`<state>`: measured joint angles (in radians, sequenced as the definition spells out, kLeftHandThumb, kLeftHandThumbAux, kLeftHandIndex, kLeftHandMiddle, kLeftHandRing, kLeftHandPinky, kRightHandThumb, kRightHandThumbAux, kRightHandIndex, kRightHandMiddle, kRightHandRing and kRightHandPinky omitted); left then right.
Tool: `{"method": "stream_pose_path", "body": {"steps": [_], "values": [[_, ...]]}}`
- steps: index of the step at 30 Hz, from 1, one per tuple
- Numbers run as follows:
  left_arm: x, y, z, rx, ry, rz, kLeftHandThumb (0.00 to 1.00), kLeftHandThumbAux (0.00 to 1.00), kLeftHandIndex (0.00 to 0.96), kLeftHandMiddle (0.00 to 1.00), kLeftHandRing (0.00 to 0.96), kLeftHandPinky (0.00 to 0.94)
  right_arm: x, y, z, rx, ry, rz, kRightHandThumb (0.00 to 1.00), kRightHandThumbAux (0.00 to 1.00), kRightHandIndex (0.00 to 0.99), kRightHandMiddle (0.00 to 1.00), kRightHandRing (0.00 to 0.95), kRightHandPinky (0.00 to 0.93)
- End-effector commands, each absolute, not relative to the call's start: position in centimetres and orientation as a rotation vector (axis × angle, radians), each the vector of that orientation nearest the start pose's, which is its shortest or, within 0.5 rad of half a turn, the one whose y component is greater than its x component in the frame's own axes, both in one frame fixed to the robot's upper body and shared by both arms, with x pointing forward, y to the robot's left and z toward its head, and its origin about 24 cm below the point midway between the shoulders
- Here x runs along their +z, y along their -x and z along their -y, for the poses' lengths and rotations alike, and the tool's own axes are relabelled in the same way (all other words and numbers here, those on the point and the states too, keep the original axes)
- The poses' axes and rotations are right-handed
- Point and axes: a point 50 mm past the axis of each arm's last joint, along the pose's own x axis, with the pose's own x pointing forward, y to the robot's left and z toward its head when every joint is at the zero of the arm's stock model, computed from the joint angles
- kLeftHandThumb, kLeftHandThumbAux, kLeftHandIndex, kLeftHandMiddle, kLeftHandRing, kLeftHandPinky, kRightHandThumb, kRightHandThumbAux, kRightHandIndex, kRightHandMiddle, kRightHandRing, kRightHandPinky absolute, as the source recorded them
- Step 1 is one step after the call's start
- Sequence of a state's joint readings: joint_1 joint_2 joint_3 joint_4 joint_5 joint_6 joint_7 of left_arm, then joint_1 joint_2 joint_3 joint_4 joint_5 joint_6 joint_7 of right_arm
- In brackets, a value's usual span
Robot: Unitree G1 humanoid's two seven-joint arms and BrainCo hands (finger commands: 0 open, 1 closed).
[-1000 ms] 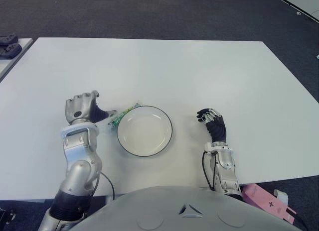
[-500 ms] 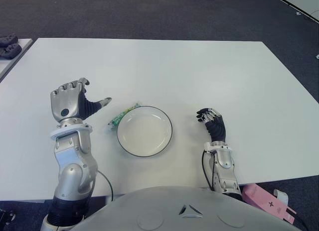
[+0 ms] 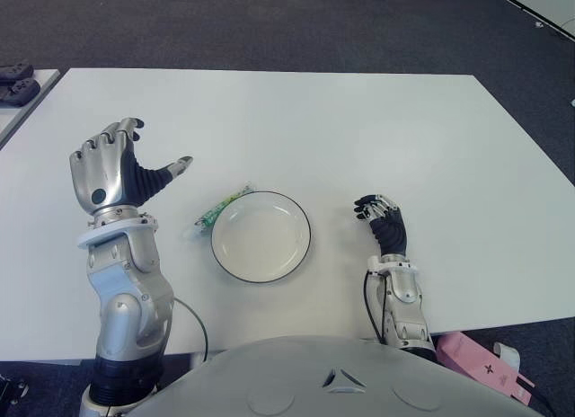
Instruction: Put the toothpaste on the table into the plate.
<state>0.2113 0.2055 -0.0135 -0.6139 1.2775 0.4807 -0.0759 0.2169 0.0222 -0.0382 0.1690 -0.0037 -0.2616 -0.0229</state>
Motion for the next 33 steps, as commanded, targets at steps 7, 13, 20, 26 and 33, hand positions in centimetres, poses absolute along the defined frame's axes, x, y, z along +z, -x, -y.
{"method": "stream_pose_path", "body": {"steps": [7, 13, 20, 26, 33], "values": [[10.4, -20.5, -21.5, 0.220, -1.455, -0.186, 0.081, 0.533, 0.234, 0.377, 0.402, 0.414, -2.8, -19.2, 16.5, -0.121, -0.020, -0.172, 0.707, 0.723, 0.430, 0.488, 0.482, 0.477], [9.8, -21.0, -21.9, 0.070, -1.559, -0.247, 0.123, 0.508, 0.197, 0.361, 0.359, 0.330, -2.8, -19.1, 16.5, -0.127, -0.027, -0.173, 0.708, 0.723, 0.430, 0.489, 0.482, 0.476], [9.2, -21.0, -22.9, -0.086, -1.642, -0.331, 0.369, 0.484, 0.118, 0.249, 0.205, 0.199, -2.8, -19.0, 16.6, -0.132, -0.029, -0.177, 0.708, 0.724, 0.430, 0.488, 0.478, 0.469], [8.7, -21.0, -23.1, -0.181, -1.706, -0.370, 0.501, 0.462, 0.067, 0.185, 0.145, 0.170, -2.8, -18.9, 16.6, -0.133, -0.037, -0.175, 0.709, 0.724, 0.429, 0.487, 0.476, 0.467], [7.3, -21.1, -23.2, -0.270, -1.750, -0.386, 0.640, 0.431, 0.055, 0.181, 0.150, 0.212, -2.7, -18.8, 16.6, -0.128, -0.048, -0.171, 0.708, 0.723, 0.429, 0.485, 0.473, 0.466]]}}
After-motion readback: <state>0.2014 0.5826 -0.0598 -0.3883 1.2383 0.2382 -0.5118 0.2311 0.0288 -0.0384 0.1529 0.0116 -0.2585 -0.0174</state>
